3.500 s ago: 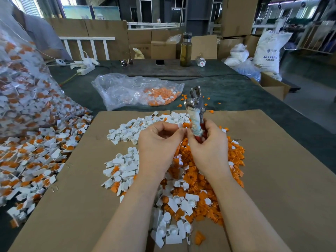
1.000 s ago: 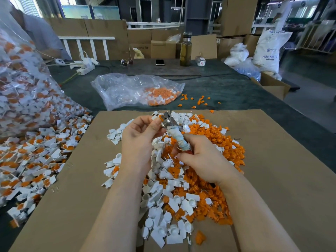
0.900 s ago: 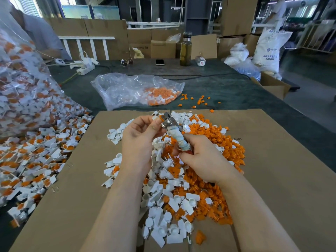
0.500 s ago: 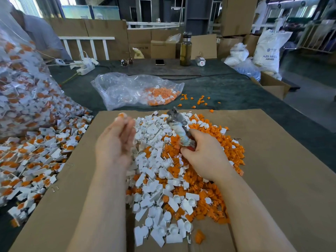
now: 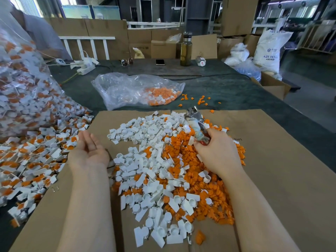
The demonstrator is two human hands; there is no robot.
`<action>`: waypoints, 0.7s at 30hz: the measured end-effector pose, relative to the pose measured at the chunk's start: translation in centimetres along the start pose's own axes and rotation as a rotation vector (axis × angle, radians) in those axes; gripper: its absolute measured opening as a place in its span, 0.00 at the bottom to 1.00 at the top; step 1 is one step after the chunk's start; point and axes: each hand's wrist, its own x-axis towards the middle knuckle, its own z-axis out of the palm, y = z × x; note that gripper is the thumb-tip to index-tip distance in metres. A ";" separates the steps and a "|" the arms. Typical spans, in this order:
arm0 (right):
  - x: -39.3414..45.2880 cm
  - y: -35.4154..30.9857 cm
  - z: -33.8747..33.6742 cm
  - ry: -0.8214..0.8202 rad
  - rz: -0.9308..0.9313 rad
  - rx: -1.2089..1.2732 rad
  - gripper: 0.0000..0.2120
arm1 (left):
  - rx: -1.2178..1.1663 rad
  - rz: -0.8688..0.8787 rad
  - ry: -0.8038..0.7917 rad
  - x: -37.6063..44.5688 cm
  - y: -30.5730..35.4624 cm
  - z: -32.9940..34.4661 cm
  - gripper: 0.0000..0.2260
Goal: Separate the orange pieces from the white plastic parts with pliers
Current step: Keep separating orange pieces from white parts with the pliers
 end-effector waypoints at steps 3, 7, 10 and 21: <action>0.0 0.2 0.1 -0.042 -0.014 -0.082 0.13 | -0.243 -0.042 0.047 -1.0 -0.1 1.0 0.13; 0.1 0.3 0.5 -0.113 -0.031 -0.159 0.11 | 0.161 0.020 -0.020 -1.7 -0.4 0.9 0.13; 0.0 0.2 0.9 -0.166 -0.039 -0.233 0.09 | 0.907 0.208 -0.060 -2.0 -1.2 1.2 0.10; -0.2 -0.2 2.0 -0.140 -0.048 -0.352 0.09 | 2.334 0.505 -0.279 -3.4 -4.1 0.7 0.05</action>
